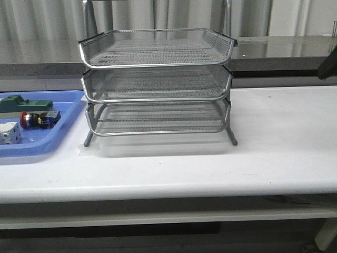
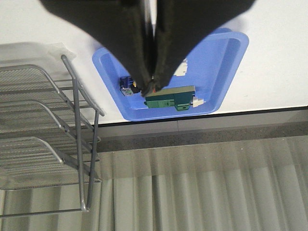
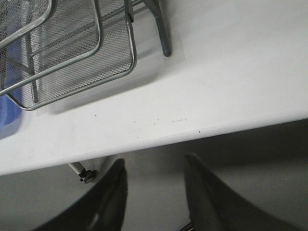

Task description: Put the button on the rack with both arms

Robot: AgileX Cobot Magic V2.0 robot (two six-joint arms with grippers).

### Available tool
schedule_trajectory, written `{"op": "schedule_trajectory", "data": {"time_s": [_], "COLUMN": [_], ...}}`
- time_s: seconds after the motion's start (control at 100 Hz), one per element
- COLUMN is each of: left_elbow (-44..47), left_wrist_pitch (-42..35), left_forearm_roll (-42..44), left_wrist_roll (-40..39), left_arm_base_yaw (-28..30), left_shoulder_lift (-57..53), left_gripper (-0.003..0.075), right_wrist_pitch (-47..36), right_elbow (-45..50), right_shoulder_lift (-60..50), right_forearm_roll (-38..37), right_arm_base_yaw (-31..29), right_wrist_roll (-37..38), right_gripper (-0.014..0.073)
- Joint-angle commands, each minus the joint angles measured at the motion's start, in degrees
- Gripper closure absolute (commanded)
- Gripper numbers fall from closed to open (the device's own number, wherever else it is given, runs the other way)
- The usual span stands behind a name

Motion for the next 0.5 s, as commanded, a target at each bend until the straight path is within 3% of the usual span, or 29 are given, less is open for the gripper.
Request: {"op": "schedule_trajectory", "data": {"time_s": [0.0,0.17,0.49], "left_elbow": [3.2,3.2,3.2], "left_wrist_pitch": [-4.31,-4.31,-4.31], "left_forearm_roll": [-0.53,-0.53,-0.53], "left_wrist_roll": [-0.55,-0.55,-0.55], "left_arm_base_yaw": [0.09,0.09,0.09], "left_shoulder_lift": [-1.91,-1.91,-1.91], "left_gripper": [0.0741,0.0741,0.0741], "right_wrist_pitch": [-3.69,-7.06,-11.47], "right_elbow": [-2.18,-2.18,-2.36], "right_shoulder_lift": [-0.33,2.17,11.43], "right_forearm_roll": [3.22,9.19,26.58], "right_arm_base_yaw": [-0.37,0.35,4.21], "right_wrist_roll": [-0.2,-2.14,-13.86], "right_gripper": [0.0189,0.0204,0.0204]}}
